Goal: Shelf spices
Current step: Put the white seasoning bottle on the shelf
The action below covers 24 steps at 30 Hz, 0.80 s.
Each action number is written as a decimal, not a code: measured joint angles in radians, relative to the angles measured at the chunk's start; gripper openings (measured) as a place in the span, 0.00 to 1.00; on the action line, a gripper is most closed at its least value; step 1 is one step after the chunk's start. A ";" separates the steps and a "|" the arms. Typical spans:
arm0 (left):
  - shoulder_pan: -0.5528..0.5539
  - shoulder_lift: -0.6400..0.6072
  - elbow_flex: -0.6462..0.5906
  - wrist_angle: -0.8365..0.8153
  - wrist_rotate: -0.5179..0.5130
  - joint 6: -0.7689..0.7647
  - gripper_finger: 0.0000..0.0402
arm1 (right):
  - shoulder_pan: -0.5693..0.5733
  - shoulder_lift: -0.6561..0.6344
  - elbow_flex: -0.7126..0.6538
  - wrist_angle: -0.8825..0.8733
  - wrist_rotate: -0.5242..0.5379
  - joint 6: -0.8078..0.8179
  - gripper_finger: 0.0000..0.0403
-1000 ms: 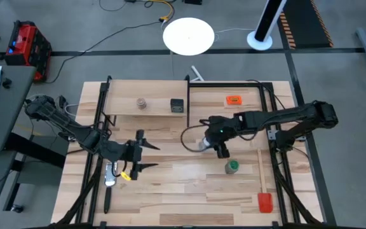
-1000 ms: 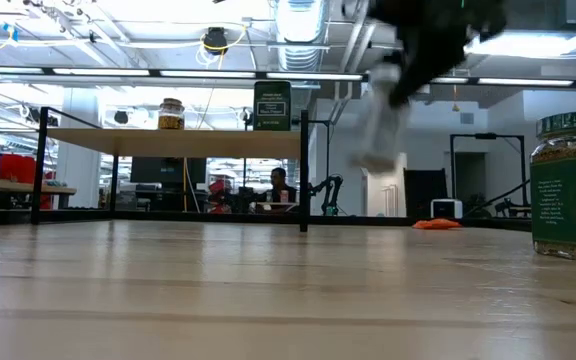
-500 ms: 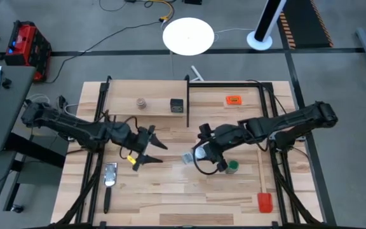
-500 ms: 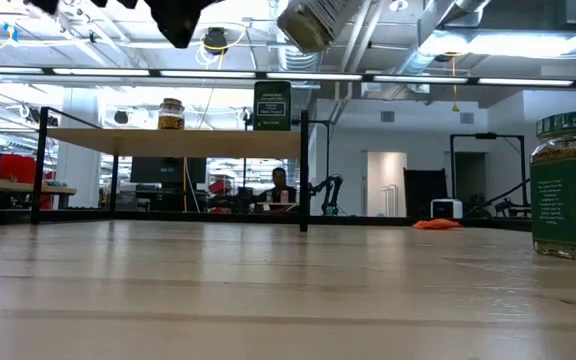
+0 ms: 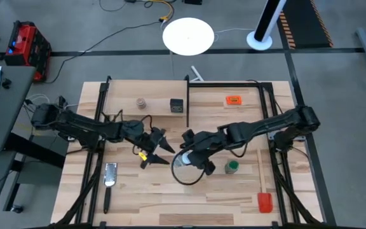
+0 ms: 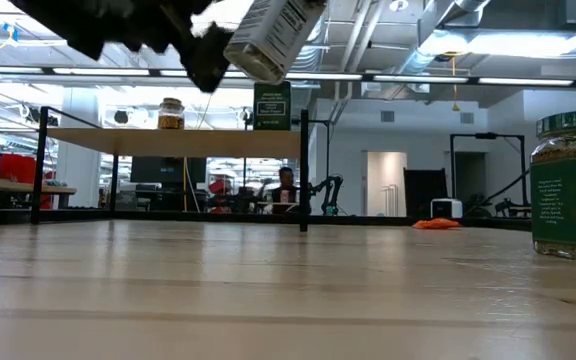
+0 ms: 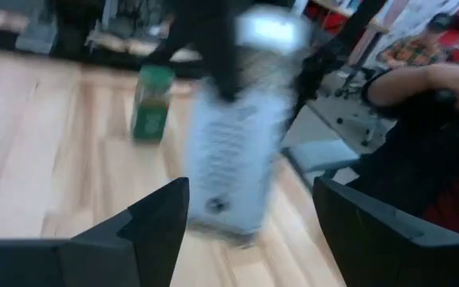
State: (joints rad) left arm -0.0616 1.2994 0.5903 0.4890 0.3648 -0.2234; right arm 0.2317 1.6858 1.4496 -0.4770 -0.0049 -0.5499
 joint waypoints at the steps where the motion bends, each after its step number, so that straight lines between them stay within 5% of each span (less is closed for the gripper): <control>1: 0.005 0.016 0.000 -0.002 0.008 -0.004 0.64 | 0.003 0.014 0.018 -0.001 -0.006 -0.016 0.50; 12: 0.007 0.170 0.000 0.237 0.239 -0.008 0.64 | -0.012 0.103 0.108 -0.010 -0.046 -0.110 0.50; 24: -0.017 0.175 0.012 0.289 0.229 0.023 0.64 | -0.028 0.102 0.108 0.054 -0.055 -0.181 0.50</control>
State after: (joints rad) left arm -0.0784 1.4742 0.6028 0.7779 0.5939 -0.2005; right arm 0.2037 1.7878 1.5578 -0.4225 -0.0597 -0.7309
